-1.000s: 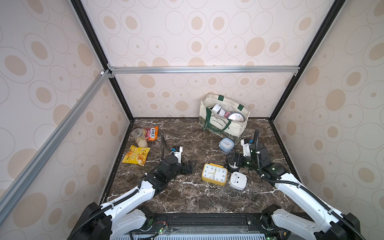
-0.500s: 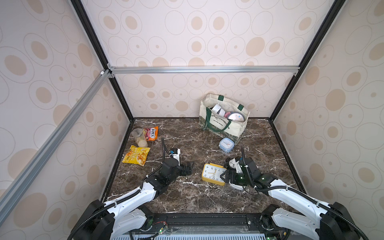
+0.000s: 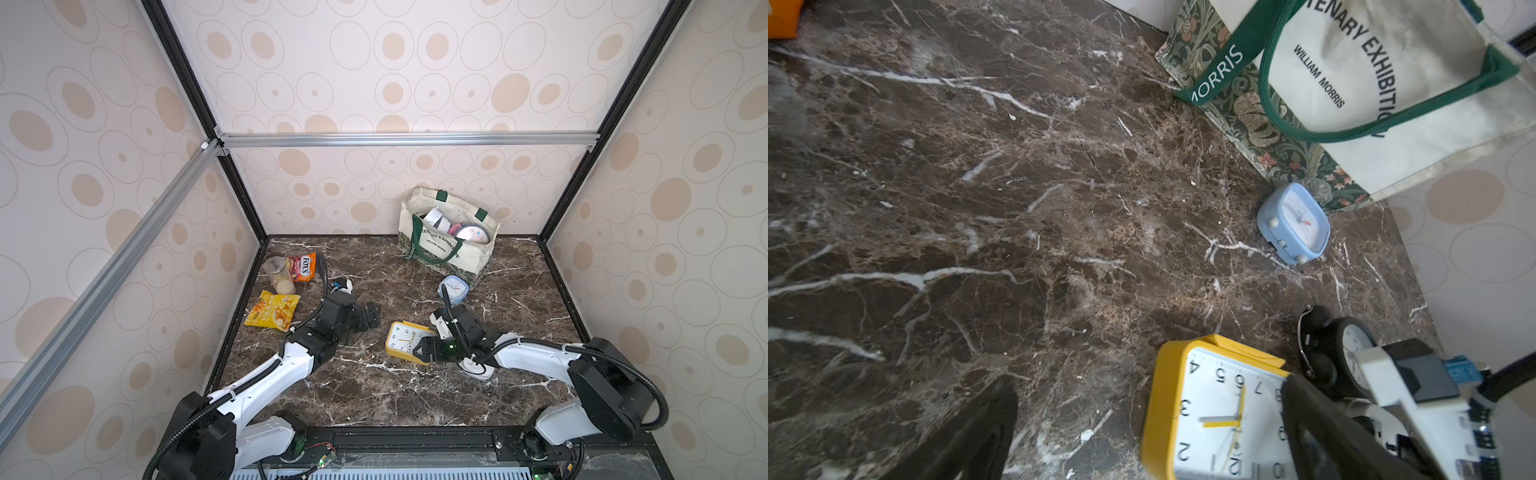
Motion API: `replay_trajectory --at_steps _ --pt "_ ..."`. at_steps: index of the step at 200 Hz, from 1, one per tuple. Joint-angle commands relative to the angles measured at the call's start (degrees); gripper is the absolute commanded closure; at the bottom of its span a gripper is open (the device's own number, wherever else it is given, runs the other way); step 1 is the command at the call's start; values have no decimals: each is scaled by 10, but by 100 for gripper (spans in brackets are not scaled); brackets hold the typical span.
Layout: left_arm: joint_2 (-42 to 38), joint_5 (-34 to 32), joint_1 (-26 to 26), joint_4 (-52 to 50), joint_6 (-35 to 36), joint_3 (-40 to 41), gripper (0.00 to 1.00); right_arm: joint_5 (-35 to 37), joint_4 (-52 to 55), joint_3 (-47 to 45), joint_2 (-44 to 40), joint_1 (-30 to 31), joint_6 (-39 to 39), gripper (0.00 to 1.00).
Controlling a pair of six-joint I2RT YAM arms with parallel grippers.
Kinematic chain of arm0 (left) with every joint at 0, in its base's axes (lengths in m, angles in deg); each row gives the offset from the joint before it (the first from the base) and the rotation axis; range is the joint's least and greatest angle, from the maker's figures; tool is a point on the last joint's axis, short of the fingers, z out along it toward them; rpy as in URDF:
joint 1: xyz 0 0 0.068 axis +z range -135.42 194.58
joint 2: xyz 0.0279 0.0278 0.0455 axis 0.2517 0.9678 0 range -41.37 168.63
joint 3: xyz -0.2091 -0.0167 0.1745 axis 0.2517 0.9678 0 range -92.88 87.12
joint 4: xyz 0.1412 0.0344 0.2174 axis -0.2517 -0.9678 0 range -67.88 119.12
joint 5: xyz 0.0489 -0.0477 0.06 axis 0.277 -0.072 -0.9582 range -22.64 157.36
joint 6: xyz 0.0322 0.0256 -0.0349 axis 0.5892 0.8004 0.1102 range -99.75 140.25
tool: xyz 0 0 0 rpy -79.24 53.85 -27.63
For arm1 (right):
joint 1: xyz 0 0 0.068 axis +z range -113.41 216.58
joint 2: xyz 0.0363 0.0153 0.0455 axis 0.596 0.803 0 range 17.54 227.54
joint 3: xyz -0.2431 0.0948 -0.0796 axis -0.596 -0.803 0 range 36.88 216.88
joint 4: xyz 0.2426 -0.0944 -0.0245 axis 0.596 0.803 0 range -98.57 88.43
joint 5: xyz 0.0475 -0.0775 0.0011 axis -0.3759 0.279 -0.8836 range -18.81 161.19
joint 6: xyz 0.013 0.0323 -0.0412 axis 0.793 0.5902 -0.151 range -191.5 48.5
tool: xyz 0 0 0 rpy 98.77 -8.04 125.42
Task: Put the alarm clock into the canvas bag
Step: Move the alarm to the center of the board, then pick up the alarm from the center of the board.
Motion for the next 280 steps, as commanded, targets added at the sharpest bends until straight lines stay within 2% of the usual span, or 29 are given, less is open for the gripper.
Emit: replay_trajectory --at_steps 1,20,37,51,82,116,146,195,231,280 --pt "34 38 13 -75 26 -56 2 -22 -48 63 62 26 -59 14" --pt "79 25 18 -133 54 -113 2 -50 -53 120 125 29 -84 15" --pt "125 43 22 -179 82 -171 2 -62 -55 159 161 34 -118 15" --pt "162 17 23 -218 95 -213 2 -60 -38 195 189 35 -147 16" --pt "221 28 28 -208 145 -247 2 -72 -30 241 225 34 -167 16" --pt "289 -11 41 -230 190 -289 2 -65 -52 193 167 27 -150 16" --pt "343 48 51 -227 207 -312 2 -74 -84 110 86 14 -121 15" --pt "396 21 51 -242 209 -343 2 -73 -95 20 -19 13 -95 13" --pt "416 15 48 -243 211 -350 2 -72 -104 -1 -36 9 -85 13" --pt "426 -17 34 -265 207 -363 2 -84 -120 0 -12 7 -75 13"
